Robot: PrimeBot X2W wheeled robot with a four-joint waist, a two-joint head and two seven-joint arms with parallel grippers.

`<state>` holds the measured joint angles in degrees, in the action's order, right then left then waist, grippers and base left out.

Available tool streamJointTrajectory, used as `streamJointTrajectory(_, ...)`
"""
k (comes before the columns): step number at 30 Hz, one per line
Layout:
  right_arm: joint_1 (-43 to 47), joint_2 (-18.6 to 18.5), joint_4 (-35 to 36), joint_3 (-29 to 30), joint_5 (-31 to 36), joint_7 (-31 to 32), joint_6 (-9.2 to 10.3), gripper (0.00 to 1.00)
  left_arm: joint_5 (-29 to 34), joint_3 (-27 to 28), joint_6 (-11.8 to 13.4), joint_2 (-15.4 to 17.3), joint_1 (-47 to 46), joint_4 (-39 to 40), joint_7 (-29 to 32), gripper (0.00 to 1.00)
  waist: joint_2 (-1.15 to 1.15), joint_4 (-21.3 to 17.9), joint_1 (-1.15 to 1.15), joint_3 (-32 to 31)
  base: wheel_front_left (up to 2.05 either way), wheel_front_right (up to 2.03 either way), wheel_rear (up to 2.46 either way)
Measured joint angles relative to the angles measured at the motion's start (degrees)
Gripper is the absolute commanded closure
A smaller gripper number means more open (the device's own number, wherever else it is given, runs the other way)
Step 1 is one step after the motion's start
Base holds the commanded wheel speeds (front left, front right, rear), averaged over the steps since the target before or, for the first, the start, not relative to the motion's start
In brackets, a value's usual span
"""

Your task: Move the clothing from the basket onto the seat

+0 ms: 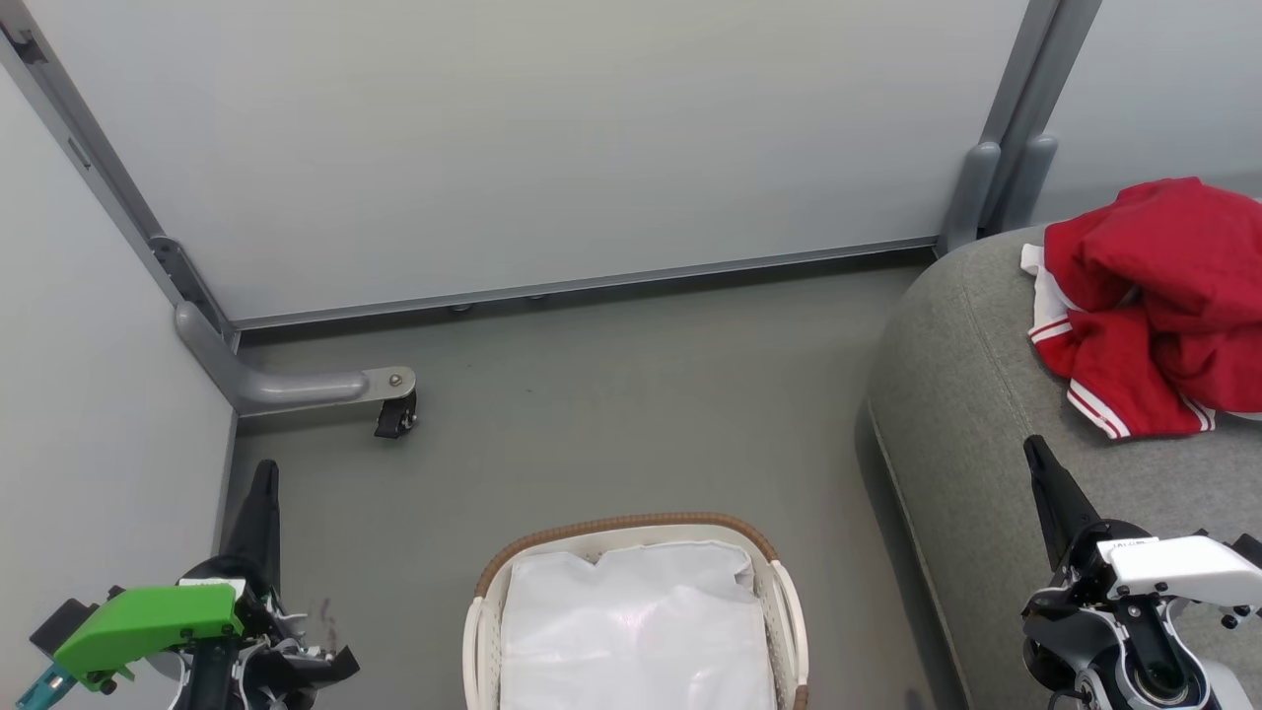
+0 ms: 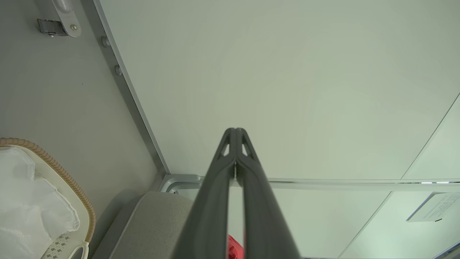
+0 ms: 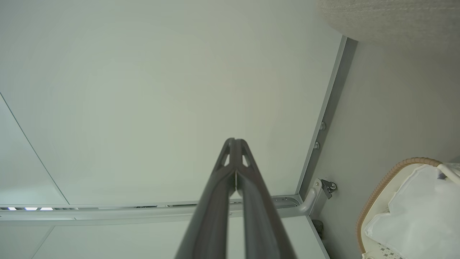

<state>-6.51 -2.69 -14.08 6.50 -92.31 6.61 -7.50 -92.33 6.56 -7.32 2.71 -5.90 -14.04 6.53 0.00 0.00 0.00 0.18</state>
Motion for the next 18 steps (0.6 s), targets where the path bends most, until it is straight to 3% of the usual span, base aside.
streamJointTrajectory(18, 0.0, 0.0, 0.0, 0.0, 0.0, 0.0, 0.01, 1.0, 0.0, 0.0, 0.0, 0.0, 0.0, 0.0, 0.0, 1.0, 0.0, 0.0, 0.0, 0.0, 0.0, 0.0, 0.0)
